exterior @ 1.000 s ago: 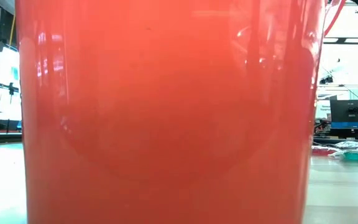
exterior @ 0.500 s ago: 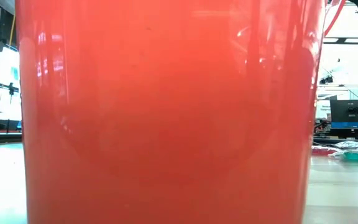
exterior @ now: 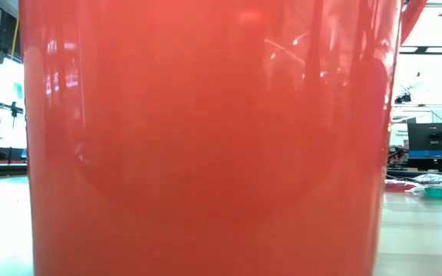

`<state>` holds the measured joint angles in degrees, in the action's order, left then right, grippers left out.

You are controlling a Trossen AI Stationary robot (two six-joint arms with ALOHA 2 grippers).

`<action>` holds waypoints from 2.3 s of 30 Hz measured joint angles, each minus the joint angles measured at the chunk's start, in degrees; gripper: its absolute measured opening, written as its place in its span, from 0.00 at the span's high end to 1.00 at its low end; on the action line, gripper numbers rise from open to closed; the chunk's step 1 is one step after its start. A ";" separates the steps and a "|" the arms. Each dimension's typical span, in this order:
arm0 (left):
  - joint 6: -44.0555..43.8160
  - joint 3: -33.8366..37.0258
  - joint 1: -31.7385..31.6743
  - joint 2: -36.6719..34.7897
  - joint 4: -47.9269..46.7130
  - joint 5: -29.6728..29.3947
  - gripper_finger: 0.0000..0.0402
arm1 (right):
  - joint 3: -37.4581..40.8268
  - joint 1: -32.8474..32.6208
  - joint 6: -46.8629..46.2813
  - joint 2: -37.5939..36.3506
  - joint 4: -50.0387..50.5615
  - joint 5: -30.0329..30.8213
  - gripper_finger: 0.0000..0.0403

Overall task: Organize candy in baskets
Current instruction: Put the white chocolate bar into the orange bucket, then put the brown chocolate bar into the purple bucket

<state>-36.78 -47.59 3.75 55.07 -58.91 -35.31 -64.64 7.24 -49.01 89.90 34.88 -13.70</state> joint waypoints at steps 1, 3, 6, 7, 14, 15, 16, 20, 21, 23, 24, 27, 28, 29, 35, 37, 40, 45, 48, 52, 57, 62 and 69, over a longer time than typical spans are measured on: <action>0.39 0.00 0.00 -0.02 -0.01 -0.01 0.68 | -0.07 -1.92 -2.80 -1.66 -0.96 0.01 1.00; 1.07 -0.01 -0.01 0.00 0.04 -0.07 0.68 | -0.07 -6.30 -8.60 -3.93 -3.30 0.27 1.00; 1.45 -0.02 -0.04 -0.01 0.06 0.12 0.68 | -0.09 -14.04 -17.37 -6.10 -9.29 3.48 1.00; 1.43 -0.02 -0.04 -0.02 0.10 0.39 0.68 | -0.11 -16.75 -20.03 -6.31 -11.25 4.91 1.00; 0.60 -0.02 0.01 0.00 0.20 3.13 0.68 | -0.11 -33.15 -35.51 -4.28 -20.85 17.03 1.00; 0.25 -0.02 0.02 0.00 0.23 3.15 0.68 | -0.11 -34.84 -37.12 -3.41 -22.52 18.75 1.00; 0.04 -0.02 0.02 0.00 0.26 3.32 0.68 | -0.11 -36.35 -38.50 -2.36 -24.39 20.43 1.00; -0.06 -0.02 0.02 -0.02 0.26 5.64 0.68 | -0.11 -40.47 -39.55 3.55 -36.49 24.43 1.00; -0.06 -0.02 0.02 0.00 0.28 6.52 0.68 | -0.11 -41.00 -39.53 5.10 -39.52 24.67 1.00; -0.06 -0.02 0.02 -0.02 0.27 8.35 0.68 | -0.11 -41.73 -39.27 7.68 -43.75 24.77 1.00; -0.06 -0.02 0.02 0.00 0.27 9.21 0.68 | -0.11 -41.95 -38.96 8.64 -44.89 24.88 1.00; -0.30 -0.02 0.04 0.00 0.28 11.08 0.68 | -0.11 -42.27 -38.58 9.89 -44.94 24.92 0.99; -0.54 -0.02 0.04 0.00 0.26 11.60 0.68 | -0.11 -42.20 -38.58 9.93 -43.99 24.76 0.98; -0.58 -0.02 0.04 -0.02 0.26 12.05 0.68 | -0.11 -41.91 -38.31 9.98 -43.19 24.11 0.97; -0.60 -0.02 0.04 0.00 0.26 13.39 0.68 | -0.11 -39.02 -33.93 9.98 -42.64 18.28 0.81; -0.60 -0.02 0.04 0.00 0.26 14.03 0.68 | -0.11 -38.28 -32.21 9.98 -42.47 16.16 0.76; -0.58 -0.02 0.07 0.00 0.26 14.34 0.68 | -0.11 -37.53 -31.73 9.98 -42.30 12.81 0.69; -0.12 -0.02 0.07 -0.02 0.22 14.25 0.68 | -0.24 -34.62 -31.49 9.29 -39.76 6.23 0.64; 1.10 -0.02 0.04 -0.02 0.19 13.73 0.68 | -3.80 -32.06 -25.18 7.67 -33.77 7.37 0.65; 2.02 -0.02 0.04 -0.02 0.06 12.29 0.68 | -13.31 -28.95 -15.29 6.78 -9.79 9.30 0.68; 4.03 -0.02 0.00 0.00 -0.12 7.90 0.68 | -20.02 -26.28 -8.82 6.76 16.73 18.41 0.70; 4.07 -0.02 -0.52 0.00 -0.15 6.05 0.68 | -15.93 -20.75 -12.60 6.80 19.56 17.85 0.71; 7.53 -0.02 -2.96 0.00 -1.40 6.01 0.68 | -7.23 -13.99 -10.51 6.94 9.68 16.51 0.71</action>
<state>-29.25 -47.62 0.78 55.07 -60.31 -29.30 -71.87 -6.75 -59.52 96.84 44.56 2.81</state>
